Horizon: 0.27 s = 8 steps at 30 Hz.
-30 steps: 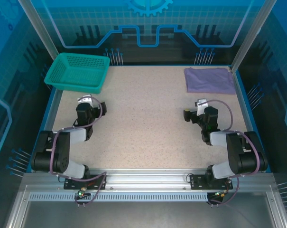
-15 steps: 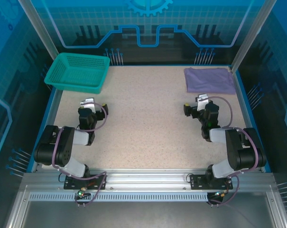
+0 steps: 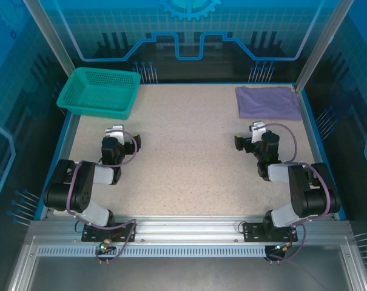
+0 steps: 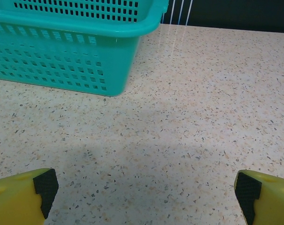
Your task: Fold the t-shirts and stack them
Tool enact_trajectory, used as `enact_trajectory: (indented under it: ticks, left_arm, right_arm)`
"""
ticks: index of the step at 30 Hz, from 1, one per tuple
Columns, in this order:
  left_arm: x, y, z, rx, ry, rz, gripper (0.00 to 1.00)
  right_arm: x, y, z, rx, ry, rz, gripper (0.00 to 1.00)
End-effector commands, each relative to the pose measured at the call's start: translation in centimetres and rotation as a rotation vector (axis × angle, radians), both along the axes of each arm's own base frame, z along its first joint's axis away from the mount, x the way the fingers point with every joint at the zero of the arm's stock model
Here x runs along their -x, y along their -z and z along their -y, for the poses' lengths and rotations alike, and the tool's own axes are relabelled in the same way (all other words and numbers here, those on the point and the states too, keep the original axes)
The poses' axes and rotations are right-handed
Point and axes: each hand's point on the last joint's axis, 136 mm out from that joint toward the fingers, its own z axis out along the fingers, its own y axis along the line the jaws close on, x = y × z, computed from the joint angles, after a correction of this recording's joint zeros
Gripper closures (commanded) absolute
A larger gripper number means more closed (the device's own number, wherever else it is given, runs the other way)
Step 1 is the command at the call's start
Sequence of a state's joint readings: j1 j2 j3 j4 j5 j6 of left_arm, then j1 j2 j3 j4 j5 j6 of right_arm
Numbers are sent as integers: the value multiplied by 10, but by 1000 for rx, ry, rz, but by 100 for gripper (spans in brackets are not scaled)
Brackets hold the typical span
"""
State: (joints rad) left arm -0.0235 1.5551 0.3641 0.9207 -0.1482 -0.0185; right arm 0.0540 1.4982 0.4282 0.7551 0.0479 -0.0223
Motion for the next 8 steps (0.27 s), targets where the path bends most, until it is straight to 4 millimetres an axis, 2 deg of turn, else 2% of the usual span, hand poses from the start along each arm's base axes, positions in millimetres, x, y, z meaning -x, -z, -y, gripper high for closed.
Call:
enact_trajectory:
  ticks: [1, 8]
  left_arm:
    - [-5, -9, 4, -12, 30, 22, 1]
    - [-5, -8, 3, -12, 29, 21, 1]
  right_arm:
    - [-1, 1, -1, -15, 2, -8, 0]
    - [-1, 2, -1, -15, 0, -8, 0]
